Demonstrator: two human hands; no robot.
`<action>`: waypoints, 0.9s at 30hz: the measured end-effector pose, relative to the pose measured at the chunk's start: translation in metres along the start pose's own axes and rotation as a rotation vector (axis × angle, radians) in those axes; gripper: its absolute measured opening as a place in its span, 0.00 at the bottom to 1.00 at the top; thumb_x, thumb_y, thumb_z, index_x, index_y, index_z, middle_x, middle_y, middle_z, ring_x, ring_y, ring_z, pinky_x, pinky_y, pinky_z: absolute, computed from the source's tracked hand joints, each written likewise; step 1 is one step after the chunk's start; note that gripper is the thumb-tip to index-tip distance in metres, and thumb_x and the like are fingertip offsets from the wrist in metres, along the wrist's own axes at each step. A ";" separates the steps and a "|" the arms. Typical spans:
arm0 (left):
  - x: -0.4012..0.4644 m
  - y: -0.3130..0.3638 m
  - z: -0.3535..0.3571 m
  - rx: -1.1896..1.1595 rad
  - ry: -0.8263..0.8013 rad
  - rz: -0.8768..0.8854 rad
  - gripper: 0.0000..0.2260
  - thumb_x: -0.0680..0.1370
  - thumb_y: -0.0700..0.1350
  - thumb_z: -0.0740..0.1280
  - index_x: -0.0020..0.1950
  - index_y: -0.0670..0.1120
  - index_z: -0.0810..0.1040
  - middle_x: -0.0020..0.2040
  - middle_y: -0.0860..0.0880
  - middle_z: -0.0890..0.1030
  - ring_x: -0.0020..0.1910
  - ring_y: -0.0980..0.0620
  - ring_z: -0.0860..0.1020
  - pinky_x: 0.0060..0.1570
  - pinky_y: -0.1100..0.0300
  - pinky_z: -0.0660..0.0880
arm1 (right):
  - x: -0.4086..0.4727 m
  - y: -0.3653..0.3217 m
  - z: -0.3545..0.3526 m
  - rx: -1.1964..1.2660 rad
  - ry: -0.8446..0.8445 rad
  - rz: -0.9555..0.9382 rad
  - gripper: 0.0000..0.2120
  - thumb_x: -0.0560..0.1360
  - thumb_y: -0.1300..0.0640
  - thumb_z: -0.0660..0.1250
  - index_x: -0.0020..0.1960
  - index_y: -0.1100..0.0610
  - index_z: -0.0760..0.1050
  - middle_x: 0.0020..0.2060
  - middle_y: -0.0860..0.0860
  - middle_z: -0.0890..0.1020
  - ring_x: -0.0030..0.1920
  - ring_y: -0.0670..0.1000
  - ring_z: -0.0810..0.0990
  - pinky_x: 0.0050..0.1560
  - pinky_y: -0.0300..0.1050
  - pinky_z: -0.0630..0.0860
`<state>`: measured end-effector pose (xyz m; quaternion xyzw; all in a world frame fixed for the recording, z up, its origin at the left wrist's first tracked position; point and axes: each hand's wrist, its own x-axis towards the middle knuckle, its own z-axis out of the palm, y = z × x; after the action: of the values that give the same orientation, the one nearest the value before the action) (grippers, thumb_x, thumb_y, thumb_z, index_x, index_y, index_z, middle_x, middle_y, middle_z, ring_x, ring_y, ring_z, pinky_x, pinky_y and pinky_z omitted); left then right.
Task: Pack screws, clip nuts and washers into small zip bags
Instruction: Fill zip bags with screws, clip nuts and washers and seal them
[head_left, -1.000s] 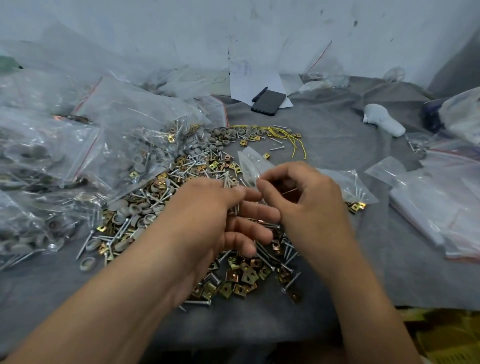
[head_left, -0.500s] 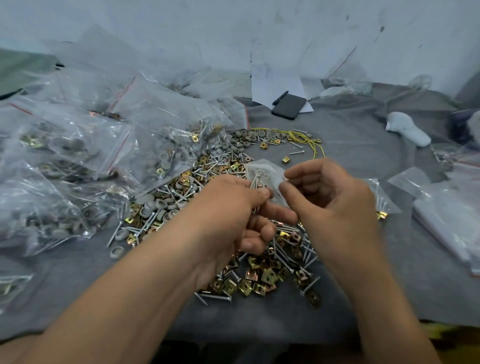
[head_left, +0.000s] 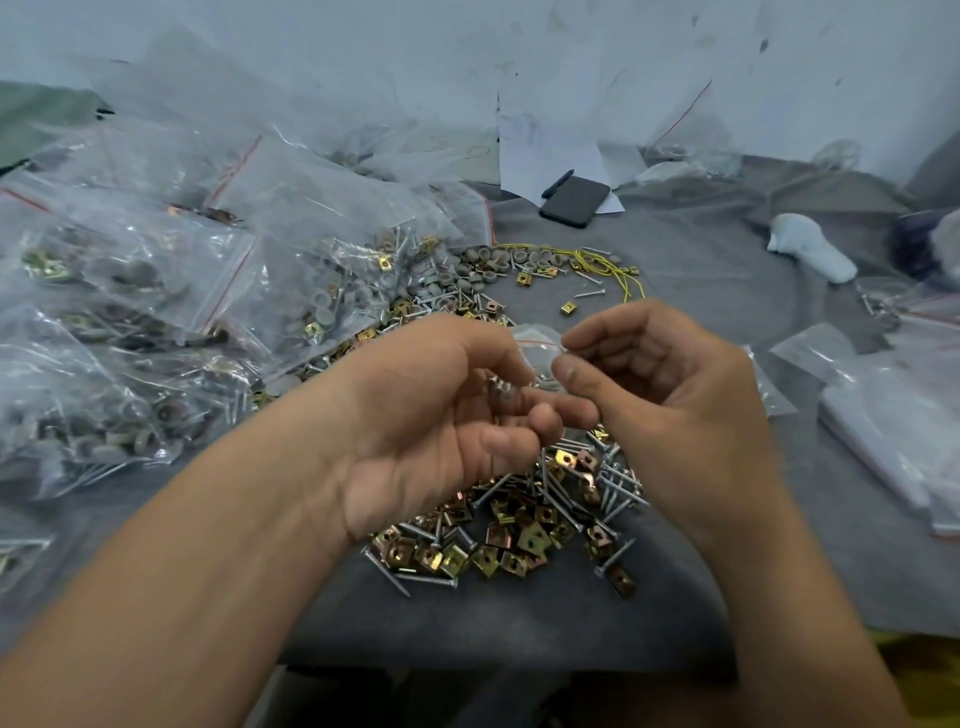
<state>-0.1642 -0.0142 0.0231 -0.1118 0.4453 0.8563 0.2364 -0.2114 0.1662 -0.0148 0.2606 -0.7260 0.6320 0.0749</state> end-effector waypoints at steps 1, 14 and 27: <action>-0.001 0.000 -0.001 -0.024 -0.015 -0.003 0.17 0.79 0.32 0.55 0.67 0.33 0.70 0.48 0.32 0.82 0.32 0.51 0.76 0.22 0.67 0.70 | 0.000 0.000 -0.001 0.014 -0.008 0.006 0.07 0.74 0.65 0.77 0.50 0.57 0.82 0.42 0.52 0.86 0.43 0.50 0.86 0.45 0.38 0.81; -0.002 -0.005 0.012 0.058 0.079 0.096 0.12 0.87 0.31 0.54 0.60 0.27 0.75 0.46 0.35 0.86 0.30 0.53 0.83 0.22 0.68 0.74 | 0.002 -0.001 -0.003 0.080 0.020 0.081 0.07 0.74 0.61 0.78 0.50 0.55 0.83 0.43 0.54 0.87 0.44 0.53 0.86 0.45 0.44 0.84; 0.005 -0.004 0.006 0.226 0.302 0.159 0.18 0.79 0.32 0.53 0.67 0.28 0.72 0.41 0.34 0.79 0.25 0.51 0.74 0.17 0.65 0.65 | -0.004 -0.001 0.012 0.092 -0.031 0.060 0.08 0.74 0.66 0.77 0.50 0.60 0.82 0.41 0.54 0.86 0.40 0.53 0.87 0.42 0.45 0.85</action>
<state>-0.1664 -0.0055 0.0213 -0.1765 0.5764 0.7903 0.1097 -0.2051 0.1557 -0.0176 0.2513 -0.7048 0.6626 0.0326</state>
